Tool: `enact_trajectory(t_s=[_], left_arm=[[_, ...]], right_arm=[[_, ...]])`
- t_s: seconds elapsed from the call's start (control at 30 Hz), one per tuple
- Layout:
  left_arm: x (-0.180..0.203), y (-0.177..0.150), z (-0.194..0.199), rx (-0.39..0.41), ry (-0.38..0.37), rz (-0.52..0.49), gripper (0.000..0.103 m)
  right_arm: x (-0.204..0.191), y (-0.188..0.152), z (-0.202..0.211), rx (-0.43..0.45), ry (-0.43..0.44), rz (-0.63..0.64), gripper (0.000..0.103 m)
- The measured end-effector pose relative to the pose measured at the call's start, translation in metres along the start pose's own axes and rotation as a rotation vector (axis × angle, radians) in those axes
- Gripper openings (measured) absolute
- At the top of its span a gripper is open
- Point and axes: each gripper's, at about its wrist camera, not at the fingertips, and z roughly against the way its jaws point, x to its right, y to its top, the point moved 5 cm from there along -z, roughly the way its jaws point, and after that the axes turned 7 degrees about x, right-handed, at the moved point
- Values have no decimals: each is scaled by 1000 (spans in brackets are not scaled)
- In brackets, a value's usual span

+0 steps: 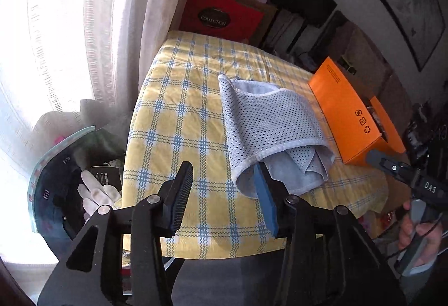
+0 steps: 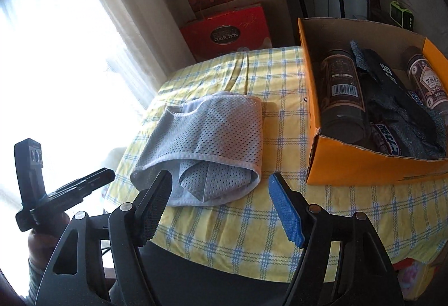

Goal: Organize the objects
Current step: 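Close the left gripper on the white mesh bag's edge, then lift the white mesh bag with the left tool and carry it toward the box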

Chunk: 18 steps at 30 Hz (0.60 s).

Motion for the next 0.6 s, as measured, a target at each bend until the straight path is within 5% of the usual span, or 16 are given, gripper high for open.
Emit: enact_trajectory(t_s=[0.1,0.4,0.5,0.6], left_arm=[[1,4,-11,-10,-34,51,58],[7,9,-54,-71,-110,125,54],[6,7,-65,-87,-83,122,31],[7,6,-70,-93,-75,117,20]], right_arm=[[1,-6,-16,-25,-12,-4,66],[16,-19,-41,-68,-30,-64,64],[17,-21,-45,-76,-43,-55,64],[19,-21,-48,-81,-43,-60,64]])
